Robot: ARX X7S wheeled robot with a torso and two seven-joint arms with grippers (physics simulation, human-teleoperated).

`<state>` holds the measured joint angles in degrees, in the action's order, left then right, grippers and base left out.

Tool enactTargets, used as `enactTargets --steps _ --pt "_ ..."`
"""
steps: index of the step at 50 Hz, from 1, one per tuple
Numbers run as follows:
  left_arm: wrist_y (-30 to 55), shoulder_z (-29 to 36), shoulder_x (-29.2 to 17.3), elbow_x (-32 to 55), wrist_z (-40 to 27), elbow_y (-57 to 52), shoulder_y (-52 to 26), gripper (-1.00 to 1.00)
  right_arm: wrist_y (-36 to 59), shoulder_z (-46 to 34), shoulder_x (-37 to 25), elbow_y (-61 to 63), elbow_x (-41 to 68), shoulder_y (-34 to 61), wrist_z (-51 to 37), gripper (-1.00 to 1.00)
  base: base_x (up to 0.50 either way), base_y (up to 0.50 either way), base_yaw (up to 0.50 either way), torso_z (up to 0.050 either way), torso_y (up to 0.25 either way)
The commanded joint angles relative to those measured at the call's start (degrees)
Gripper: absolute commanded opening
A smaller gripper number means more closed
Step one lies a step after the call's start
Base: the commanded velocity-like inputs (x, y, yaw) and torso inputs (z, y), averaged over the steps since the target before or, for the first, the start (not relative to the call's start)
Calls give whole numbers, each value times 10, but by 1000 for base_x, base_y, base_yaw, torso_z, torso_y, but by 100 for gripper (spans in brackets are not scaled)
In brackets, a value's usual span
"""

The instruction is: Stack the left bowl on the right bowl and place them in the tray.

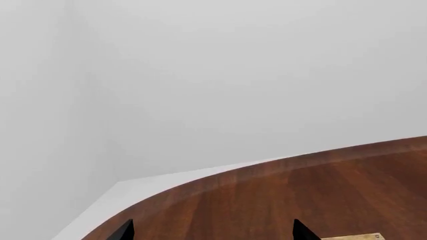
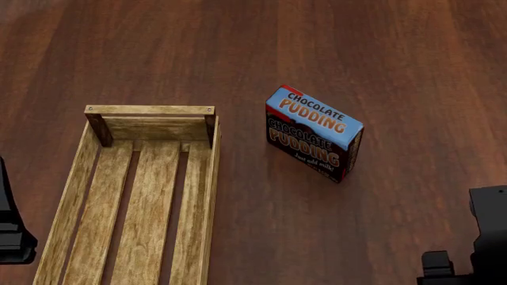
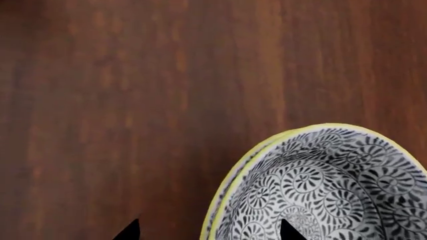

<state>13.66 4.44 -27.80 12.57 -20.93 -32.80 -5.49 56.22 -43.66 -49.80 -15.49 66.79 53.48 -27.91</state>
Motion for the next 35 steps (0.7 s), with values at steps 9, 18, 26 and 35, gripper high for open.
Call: enactTargets --steps 9,18,26,35 --pt "-4 3 -1 -1 0 4 -1 100 -17 -1 -2 -1 -1 -24 2 100 0 0 0 0 0" --pt "-4 4 -2 -1 -1 2 -1 100 -34 -4 -2 -13 -9 -39 12 100 0 0 0 0 0" --pt "-4 4 -3 -2 -2 2 0 100 -54 1 -2 -20 -10 -51 19 100 0 0 0 0 0" --pt "-3 0 -5 0 -4 -1 1 100 -58 -2 1 -29 -15 -51 25 100 0 0 0 0 0"
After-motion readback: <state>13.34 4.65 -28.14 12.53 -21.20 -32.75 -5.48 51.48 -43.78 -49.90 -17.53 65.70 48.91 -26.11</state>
